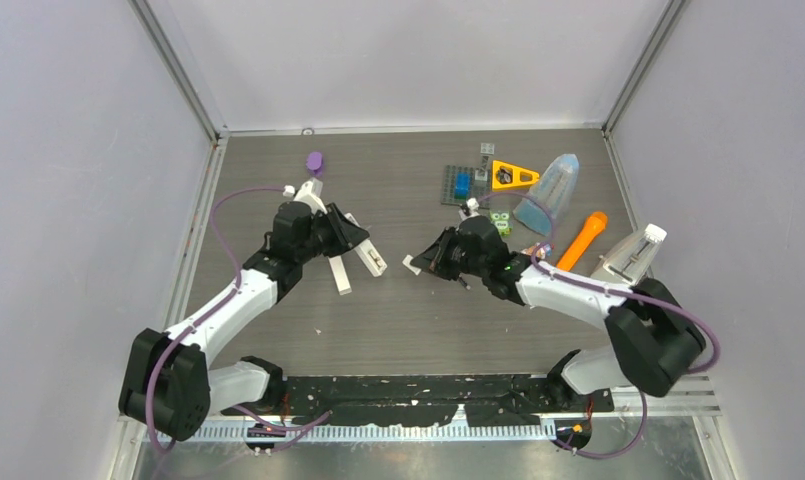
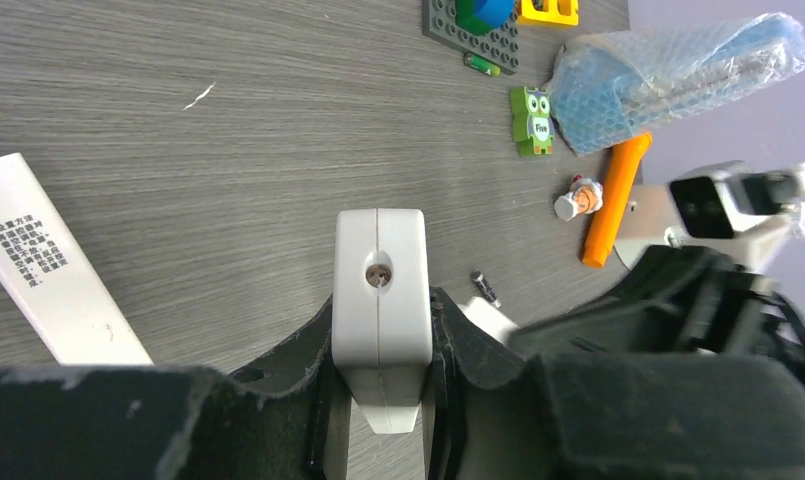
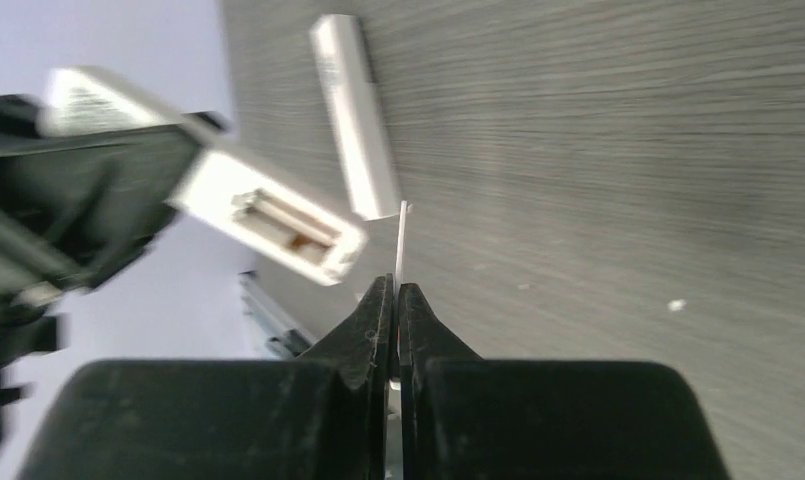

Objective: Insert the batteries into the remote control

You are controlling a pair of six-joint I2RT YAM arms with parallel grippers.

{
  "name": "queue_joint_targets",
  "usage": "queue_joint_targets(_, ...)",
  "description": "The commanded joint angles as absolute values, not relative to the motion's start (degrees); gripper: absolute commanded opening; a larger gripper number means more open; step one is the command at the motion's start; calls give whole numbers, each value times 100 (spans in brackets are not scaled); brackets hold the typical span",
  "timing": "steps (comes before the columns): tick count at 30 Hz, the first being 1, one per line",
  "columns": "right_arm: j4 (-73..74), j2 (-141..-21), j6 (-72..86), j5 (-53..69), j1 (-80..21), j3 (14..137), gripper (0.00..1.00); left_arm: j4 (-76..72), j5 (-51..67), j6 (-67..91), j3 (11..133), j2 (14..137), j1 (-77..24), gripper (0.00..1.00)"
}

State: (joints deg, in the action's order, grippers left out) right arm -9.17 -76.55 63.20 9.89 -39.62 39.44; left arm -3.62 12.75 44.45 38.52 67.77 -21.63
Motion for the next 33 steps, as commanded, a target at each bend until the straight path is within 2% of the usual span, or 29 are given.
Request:
queue_joint_targets(1,-736,-8339,5258,763,-3956,4124,5,-516,1229,4237,3877,6625,-2162,0)
queue_joint_targets(5,-707,-8836,5055,860,-3955,4195,6,-534,1391,4211,3902,6555,-2162,0)
queue_joint_targets(7,-562,-8941,4955,808,-3959,4240,9,-549,1464,4212,3902,6506,-2162,0)
queue_joint_targets(9,-290,-8981,4811,662,-3963,4329,16,-562,1527,4210,3903,6472,-2160,0)
queue_joint_targets(13,395,-8883,4482,292,-3959,4537,47,-608,1771,4178,3919,6408,-2162,0)
queue_joint_targets(15,593,-8745,4297,140,-3963,4610,56,-688,2018,4140,3934,6391,-2162,0)
queue_joint_targets(17,806,-8556,4109,-81,-3964,4663,61,-819,2347,4051,3933,6381,-2162,0)
queue_joint_targets(26,1597,-7819,3061,-1026,-3955,4747,63,-1351,4485,3453,4069,6461,-2162,0)
queue_joint_targets(33,1988,-7901,2324,-1428,-3898,4857,63,-1362,4912,3257,4131,6344,-2162,0)
